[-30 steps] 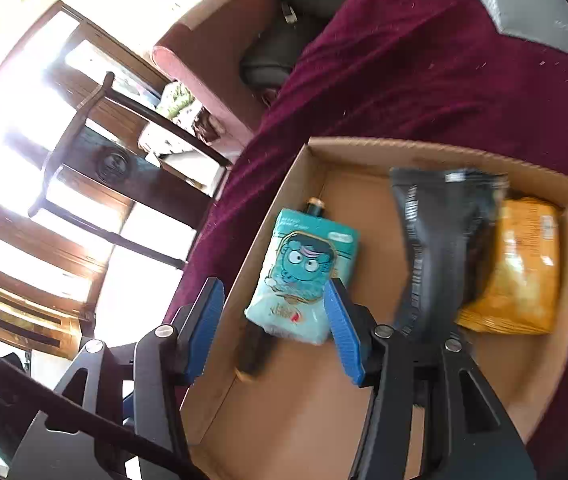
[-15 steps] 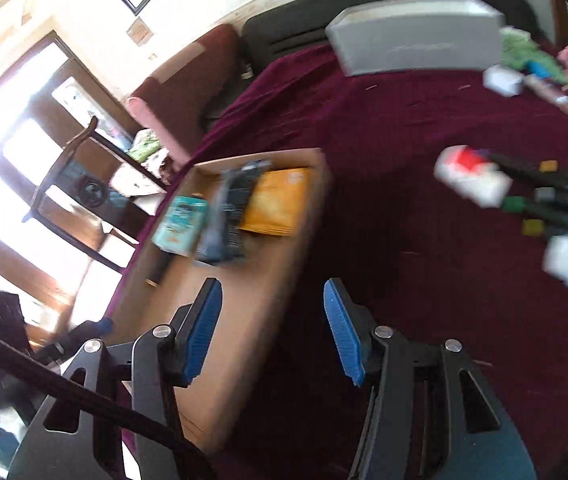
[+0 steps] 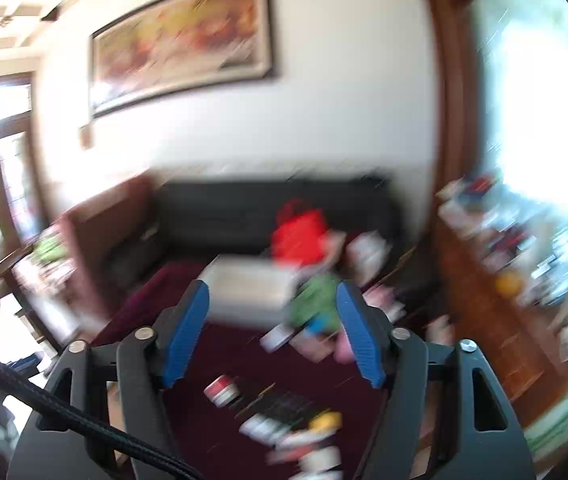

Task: Organize objects
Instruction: 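Grasp the red-labelled pill bottle with the left tool while the right tool grasps the white green-labelled bottle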

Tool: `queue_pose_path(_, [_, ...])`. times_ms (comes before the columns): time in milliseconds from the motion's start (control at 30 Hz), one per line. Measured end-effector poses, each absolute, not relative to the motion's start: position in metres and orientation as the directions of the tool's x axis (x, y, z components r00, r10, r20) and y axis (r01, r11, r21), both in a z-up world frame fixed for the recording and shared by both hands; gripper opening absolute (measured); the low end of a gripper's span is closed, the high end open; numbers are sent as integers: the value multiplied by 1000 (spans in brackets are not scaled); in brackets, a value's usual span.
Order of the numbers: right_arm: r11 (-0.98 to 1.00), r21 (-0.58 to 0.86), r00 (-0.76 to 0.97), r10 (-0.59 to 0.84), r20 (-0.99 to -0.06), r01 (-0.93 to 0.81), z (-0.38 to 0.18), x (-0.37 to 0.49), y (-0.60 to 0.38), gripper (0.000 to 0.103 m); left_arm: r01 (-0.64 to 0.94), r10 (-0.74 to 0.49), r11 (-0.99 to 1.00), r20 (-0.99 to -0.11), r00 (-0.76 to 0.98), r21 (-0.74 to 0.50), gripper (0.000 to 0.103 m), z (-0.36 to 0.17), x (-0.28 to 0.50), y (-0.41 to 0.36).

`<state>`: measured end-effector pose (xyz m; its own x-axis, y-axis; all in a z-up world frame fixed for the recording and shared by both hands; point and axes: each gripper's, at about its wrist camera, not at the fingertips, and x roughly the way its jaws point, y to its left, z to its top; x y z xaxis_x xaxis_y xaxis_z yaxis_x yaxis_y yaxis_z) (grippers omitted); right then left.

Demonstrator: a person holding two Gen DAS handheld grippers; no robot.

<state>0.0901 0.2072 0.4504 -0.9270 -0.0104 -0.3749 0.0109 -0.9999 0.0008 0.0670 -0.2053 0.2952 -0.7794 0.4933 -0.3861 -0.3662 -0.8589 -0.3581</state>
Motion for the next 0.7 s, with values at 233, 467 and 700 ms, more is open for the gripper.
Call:
queue_pose_path(233, [-997,-8,-920,71,-385,-74,440,91,230,83,-385,492,-870,-535,-687,-306,52,249,-3,-142])
queue_pose_path(467, [-976,220,-742,-151,-653,5,243,53,261,82,-292,441,-896,-747,-498,-334,52,117,-73,-77])
queue_pose_path(700, [-923,383,-641,-275,-717,-32,123,38,287,82,-106,365,-926,-787,-497,-362,52,41,-116,-52])
